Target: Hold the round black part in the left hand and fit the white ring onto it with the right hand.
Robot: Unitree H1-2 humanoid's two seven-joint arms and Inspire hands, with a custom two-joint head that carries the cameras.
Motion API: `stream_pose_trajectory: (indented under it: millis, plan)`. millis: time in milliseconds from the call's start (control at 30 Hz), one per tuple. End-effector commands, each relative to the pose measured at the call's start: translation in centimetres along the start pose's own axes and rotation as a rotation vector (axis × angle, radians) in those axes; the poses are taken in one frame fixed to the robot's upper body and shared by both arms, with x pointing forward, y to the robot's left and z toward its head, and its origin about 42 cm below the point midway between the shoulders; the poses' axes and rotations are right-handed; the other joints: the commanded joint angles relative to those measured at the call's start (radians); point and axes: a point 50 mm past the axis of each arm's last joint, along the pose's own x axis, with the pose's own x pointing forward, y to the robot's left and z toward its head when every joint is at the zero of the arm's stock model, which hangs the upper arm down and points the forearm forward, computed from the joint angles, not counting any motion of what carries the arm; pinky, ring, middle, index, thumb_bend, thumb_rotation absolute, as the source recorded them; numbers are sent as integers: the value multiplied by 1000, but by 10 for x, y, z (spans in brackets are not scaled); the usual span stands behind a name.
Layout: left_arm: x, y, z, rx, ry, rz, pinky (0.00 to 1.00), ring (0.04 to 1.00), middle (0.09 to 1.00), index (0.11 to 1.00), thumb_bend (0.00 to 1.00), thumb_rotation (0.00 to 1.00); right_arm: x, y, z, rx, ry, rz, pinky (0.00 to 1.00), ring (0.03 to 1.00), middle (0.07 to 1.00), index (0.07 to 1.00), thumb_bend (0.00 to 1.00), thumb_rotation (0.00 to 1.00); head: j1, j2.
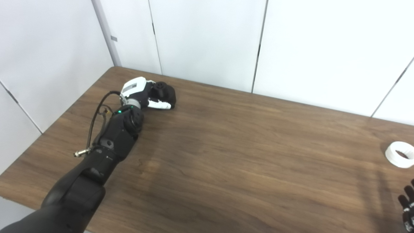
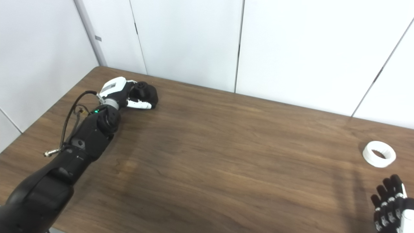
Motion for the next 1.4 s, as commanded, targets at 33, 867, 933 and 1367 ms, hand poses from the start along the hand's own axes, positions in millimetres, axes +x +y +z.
stream_pose_trajectory:
  millis: [33,867,933,1367]
  plan:
    - [12,35,16,0,-34,77,942,959,933,832,1000,498,2,1,14,-4,-68,6,1000,1000,1000,1000,516,1000,1,0]
    - [11,31,18,-37,-32,136,907,920,865,642,859,282,2,-1,13,-15,-61,3,1000,1000,1000,1000,537,1000,3,8]
    - [11,30,18,-45,-39,151,889,910,858,624,834,259,2,-2,13,-15,-60,3,1000,1000,1000,1000,545,1000,2,10]
    - [8,27,20,-54,-59,137,875,908,852,613,820,306,2,-1,12,-3,-58,5,1000,1000,1000,1000,554,1000,-18,12]
